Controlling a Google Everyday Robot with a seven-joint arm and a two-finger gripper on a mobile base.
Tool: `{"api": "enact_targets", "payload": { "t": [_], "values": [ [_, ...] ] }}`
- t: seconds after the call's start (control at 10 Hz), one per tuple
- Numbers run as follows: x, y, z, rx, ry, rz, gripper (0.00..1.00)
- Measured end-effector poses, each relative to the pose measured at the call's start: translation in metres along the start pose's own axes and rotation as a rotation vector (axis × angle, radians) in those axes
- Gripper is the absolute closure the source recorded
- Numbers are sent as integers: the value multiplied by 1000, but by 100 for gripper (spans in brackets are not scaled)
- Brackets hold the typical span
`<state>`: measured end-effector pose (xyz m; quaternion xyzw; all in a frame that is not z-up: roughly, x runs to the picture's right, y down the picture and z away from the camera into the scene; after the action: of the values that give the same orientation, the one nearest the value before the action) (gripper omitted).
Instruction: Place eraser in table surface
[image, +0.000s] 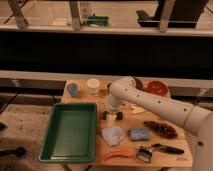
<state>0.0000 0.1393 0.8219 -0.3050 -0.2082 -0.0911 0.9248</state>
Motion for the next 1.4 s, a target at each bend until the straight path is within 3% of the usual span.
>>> {"api": "enact_targets", "payload": {
  "t": [0.2,0.8,1.4],
  "values": [
    [15,-13,4,-14,-3,22,20],
    [59,-13,10,-16,-9,61,20],
    [69,-16,16,-31,-9,55,20]
  ]
}}
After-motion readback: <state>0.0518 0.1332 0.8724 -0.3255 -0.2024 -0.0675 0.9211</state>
